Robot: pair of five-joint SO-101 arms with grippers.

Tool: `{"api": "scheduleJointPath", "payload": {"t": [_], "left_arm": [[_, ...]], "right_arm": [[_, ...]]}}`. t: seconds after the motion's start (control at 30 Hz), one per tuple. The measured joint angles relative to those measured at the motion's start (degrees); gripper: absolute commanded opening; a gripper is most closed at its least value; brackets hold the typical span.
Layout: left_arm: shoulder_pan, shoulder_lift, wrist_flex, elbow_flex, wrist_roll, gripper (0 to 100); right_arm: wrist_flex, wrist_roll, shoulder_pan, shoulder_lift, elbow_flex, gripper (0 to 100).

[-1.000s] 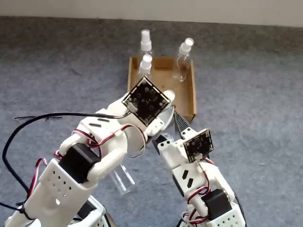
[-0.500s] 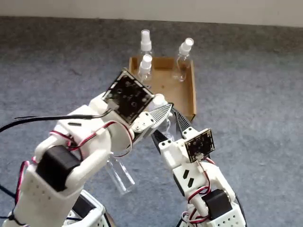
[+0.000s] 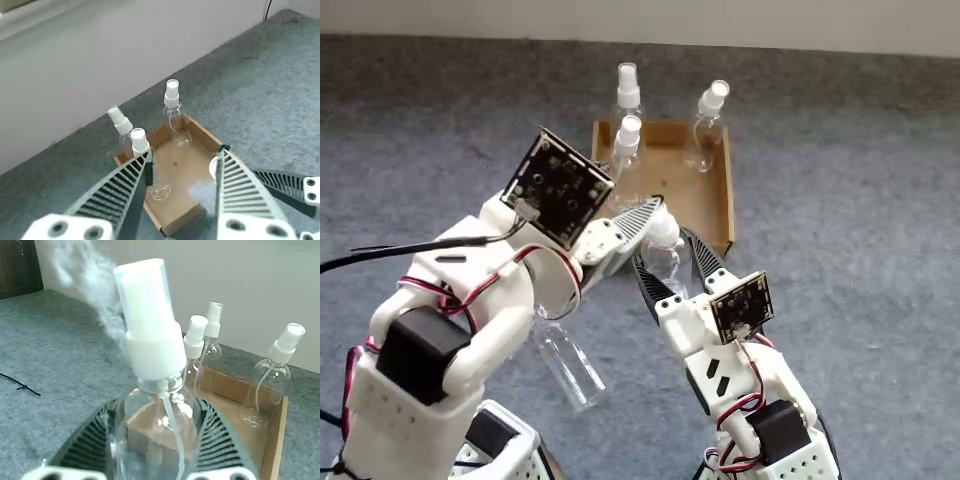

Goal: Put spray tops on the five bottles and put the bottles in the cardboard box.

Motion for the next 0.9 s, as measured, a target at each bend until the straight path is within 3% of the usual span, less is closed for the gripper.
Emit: {"api": "scheduleJointPath", "payload": {"t": [0.33, 0.7, 0.9], "left_arm": [[-0.62, -0.26, -4.75, 8.7, -2.9, 20], [2.64, 0.62, -9.58, 9.49, -3.16, 20], [2.64, 7.38, -10.64, 9.14, -2.9, 20]], "right_arm": [[0.09, 0.0, 0.26, 0.09, 0.09, 0.4], [0.09, -0.09, 0.26, 0.0, 0.0, 0.4], [0.18, -0.09, 0.35, 0.18, 0.88, 0.4]]}}
